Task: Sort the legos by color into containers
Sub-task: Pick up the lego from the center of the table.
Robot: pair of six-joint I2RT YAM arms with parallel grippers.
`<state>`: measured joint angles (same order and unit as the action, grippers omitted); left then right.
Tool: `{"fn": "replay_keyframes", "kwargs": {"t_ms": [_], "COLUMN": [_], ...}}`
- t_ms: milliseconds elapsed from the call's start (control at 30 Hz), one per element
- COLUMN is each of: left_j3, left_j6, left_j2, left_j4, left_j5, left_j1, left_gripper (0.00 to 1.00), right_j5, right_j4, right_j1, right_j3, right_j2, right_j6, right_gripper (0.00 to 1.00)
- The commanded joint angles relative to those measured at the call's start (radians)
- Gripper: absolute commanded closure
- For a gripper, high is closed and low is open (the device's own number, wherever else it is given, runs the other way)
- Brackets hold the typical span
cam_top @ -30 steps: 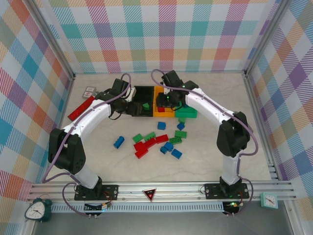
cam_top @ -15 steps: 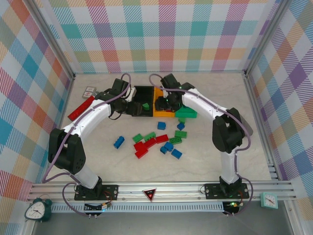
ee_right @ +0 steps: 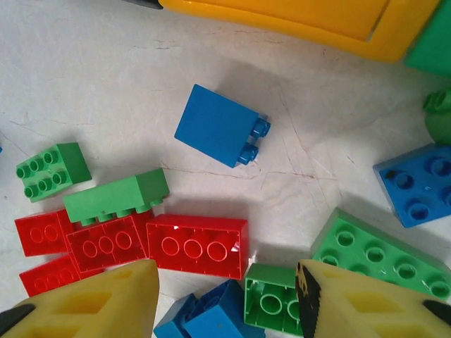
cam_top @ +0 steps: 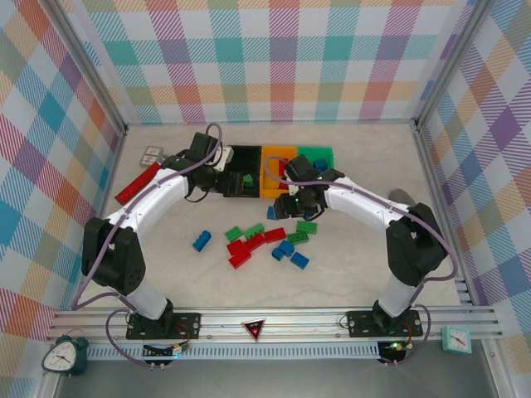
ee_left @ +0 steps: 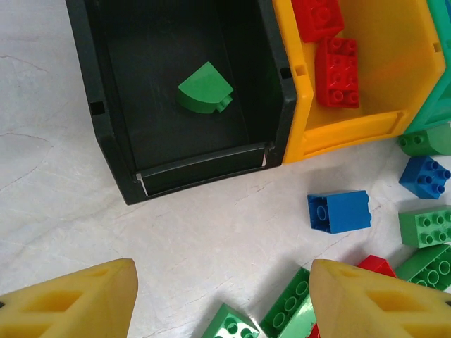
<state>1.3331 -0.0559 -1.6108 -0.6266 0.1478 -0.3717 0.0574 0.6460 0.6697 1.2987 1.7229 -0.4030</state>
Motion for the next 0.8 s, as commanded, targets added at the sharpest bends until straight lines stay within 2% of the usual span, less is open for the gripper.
{"fn": "replay_keyframes", "kwargs": {"t_ms": [0,267,467,767], "left_j3": [0.009,0.002,0.006,-0.017], "left_j6": [0.001,0.003,0.001,-0.007], "left_j2": [-0.006,0.006,0.009,0.044], "left_j4": [-0.002,0.001,0.002,0.034], "left_j5": [-0.006,-0.01,-0.005,0.013], "left_j1": [-0.009,-0.009,-0.009,-0.009], "left_gripper": [0.34,0.34,0.34,0.34], "right_j5": [0.018,-0.068,-0.163,-0.122], "right_j4": [-0.016,0.055,0.107,0.101], "right_j1": [0.027,0.033,0.037,0.044], "right_j3": [0.079,0.264,0.289,0.313], "right_j2": [0.083,0.283,0.317,0.373], "right_j6": [-0.008,0.004,0.012,0.013], "right_gripper": [0.45,0.44,0.43,0.42]}}
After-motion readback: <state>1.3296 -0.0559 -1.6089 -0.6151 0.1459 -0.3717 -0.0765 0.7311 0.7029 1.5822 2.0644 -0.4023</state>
